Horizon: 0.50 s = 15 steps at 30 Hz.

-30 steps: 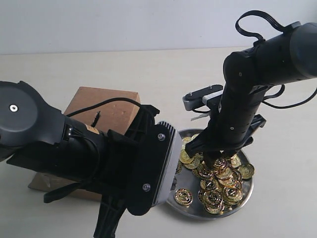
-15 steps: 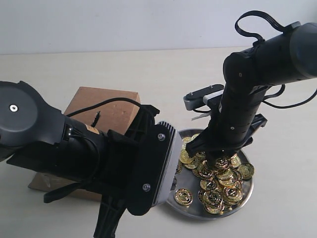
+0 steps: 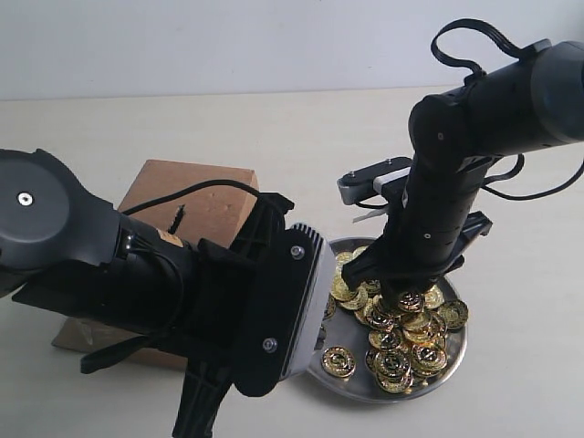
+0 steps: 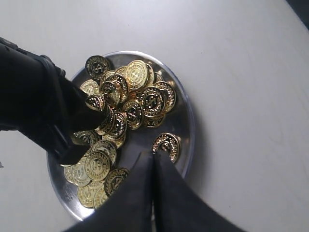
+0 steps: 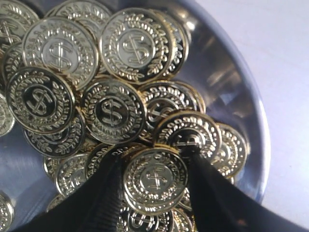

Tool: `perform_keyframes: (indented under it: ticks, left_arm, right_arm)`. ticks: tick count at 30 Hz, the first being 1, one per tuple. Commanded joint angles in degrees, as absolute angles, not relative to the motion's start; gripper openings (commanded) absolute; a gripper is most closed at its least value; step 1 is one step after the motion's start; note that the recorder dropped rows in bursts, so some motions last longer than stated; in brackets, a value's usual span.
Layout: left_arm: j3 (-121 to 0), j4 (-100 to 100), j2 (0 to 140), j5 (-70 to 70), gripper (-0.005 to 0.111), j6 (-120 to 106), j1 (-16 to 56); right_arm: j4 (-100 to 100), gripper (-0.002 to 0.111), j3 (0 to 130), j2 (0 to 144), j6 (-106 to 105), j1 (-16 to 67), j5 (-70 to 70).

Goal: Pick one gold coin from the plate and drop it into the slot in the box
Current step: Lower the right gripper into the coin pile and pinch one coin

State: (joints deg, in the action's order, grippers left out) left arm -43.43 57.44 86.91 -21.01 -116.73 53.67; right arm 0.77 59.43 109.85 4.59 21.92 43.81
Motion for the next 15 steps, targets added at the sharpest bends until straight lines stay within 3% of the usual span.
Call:
perform_keyframes:
  ticks: [1,9,15]
  left_arm:
    - [-43.68,57.46,86.59,-21.51,0.0,-116.25,53.84]
    - [-43.68,57.46,86.59,-21.51,0.0,-116.25,53.84]
    - [-43.68,57.46,86.59,-21.51,0.0,-116.25,53.84]
  right_arm:
    - [1.18,0.04,59.3,111.05,4.63,22.0,43.85]
    - [1.42,0.026,59.3,111.05,4.37,22.0,43.85]
    - [1.63,0.025,59.3,110.78,3.59,22.0,44.06]
